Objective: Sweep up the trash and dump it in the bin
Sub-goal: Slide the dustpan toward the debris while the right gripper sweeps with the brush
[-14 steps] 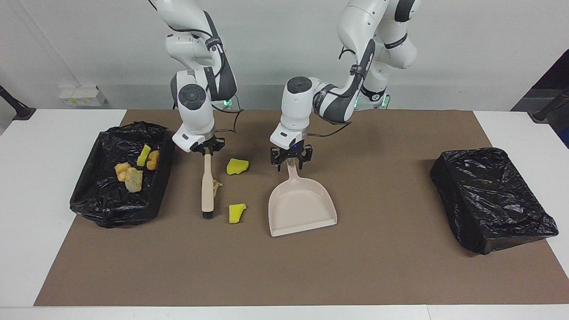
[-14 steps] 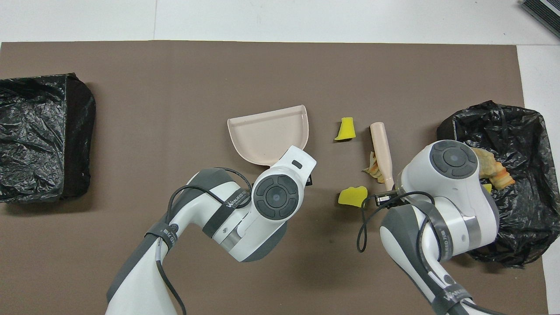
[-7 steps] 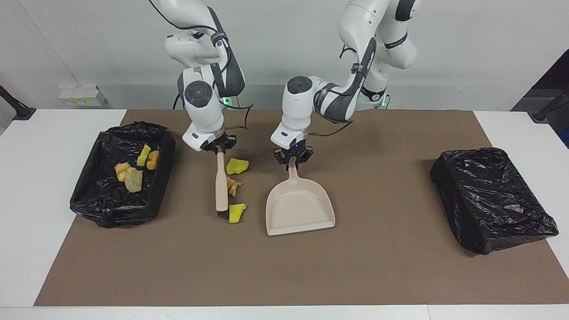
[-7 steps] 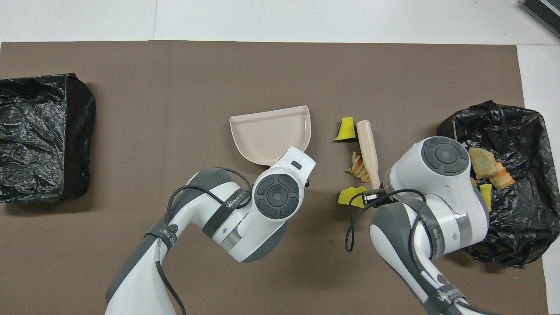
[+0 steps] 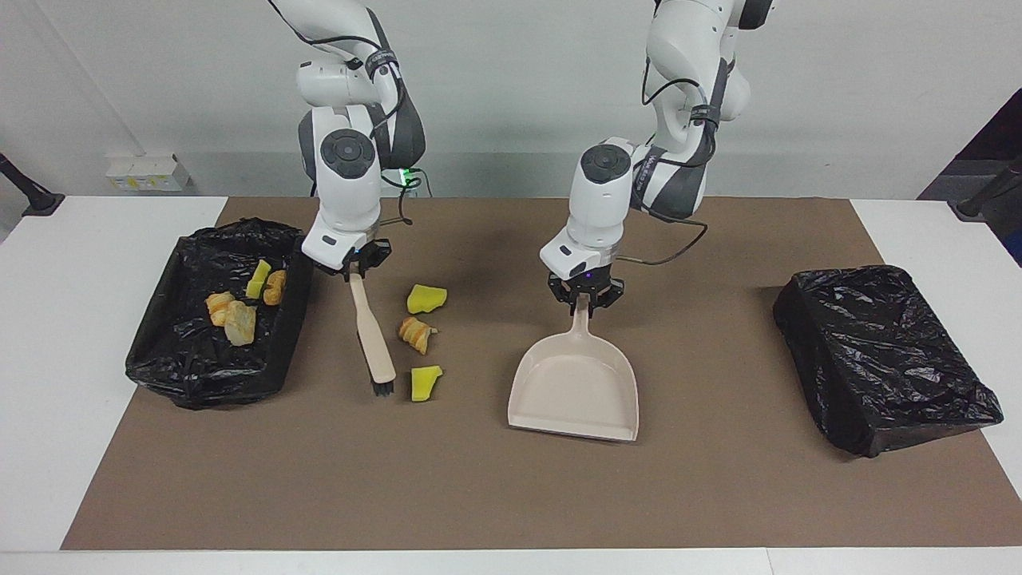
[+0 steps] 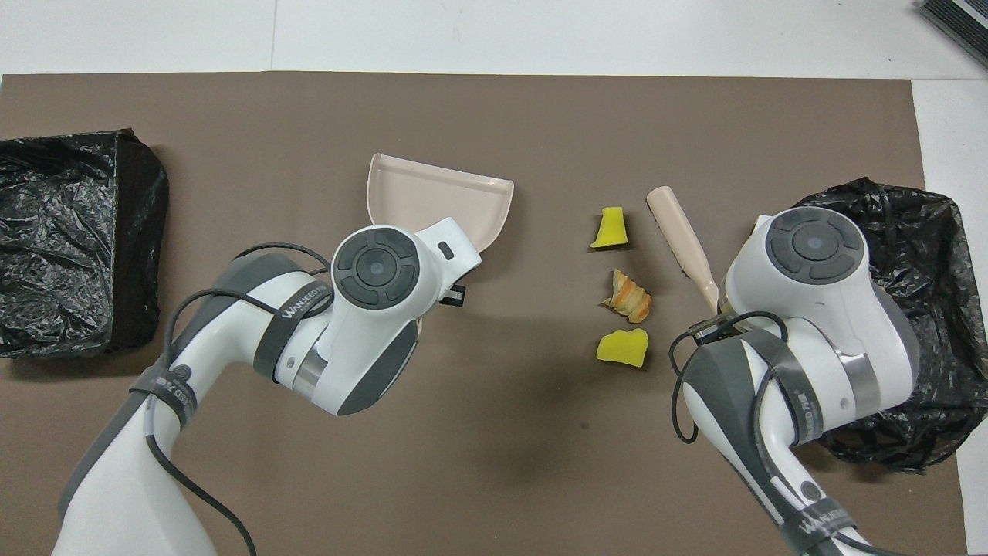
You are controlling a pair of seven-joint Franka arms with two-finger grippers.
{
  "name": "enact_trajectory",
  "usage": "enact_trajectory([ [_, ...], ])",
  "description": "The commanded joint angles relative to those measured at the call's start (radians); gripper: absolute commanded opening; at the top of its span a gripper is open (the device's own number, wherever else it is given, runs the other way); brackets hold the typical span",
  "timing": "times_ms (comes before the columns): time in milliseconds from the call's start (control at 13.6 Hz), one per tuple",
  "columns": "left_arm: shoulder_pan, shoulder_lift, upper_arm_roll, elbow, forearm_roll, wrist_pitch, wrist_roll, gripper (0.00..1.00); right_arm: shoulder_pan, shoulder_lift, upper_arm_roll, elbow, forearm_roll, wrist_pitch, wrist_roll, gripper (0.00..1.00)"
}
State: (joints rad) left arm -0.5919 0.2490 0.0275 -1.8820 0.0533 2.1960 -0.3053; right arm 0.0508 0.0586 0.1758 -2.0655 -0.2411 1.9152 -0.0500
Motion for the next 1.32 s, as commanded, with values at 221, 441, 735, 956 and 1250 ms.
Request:
enact_trajectory([
  [221,0.099,-0.007,-0.006,0.004,-0.01,-0.096,0.648,0.0,0.072,0.103,0.011,0.022,0.017,0.014,0.022,0.0],
  [441,0.123,-0.007,-0.008,0.006,-0.023,-0.11,0.758,0.0,0.115,0.093,0.011,0.019,0.193,-0.008,0.039,0.0],
  [735,0.124,-0.013,-0.006,0.004,-0.02,-0.18,1.038,0.0,0.104,0.0,0.005,0.039,0.22,-0.103,0.159,0.0],
  [956,0.113,-0.027,-0.006,-0.011,-0.017,-0.223,1.057,0.0,0.036,-0.01,0.007,0.011,0.088,-0.087,0.131,0.0],
  [1250,0.095,-0.037,-0.012,-0.022,-0.01,-0.242,1.138,0.0,0.069,0.066,0.01,-0.001,0.069,-0.048,0.14,0.0],
])
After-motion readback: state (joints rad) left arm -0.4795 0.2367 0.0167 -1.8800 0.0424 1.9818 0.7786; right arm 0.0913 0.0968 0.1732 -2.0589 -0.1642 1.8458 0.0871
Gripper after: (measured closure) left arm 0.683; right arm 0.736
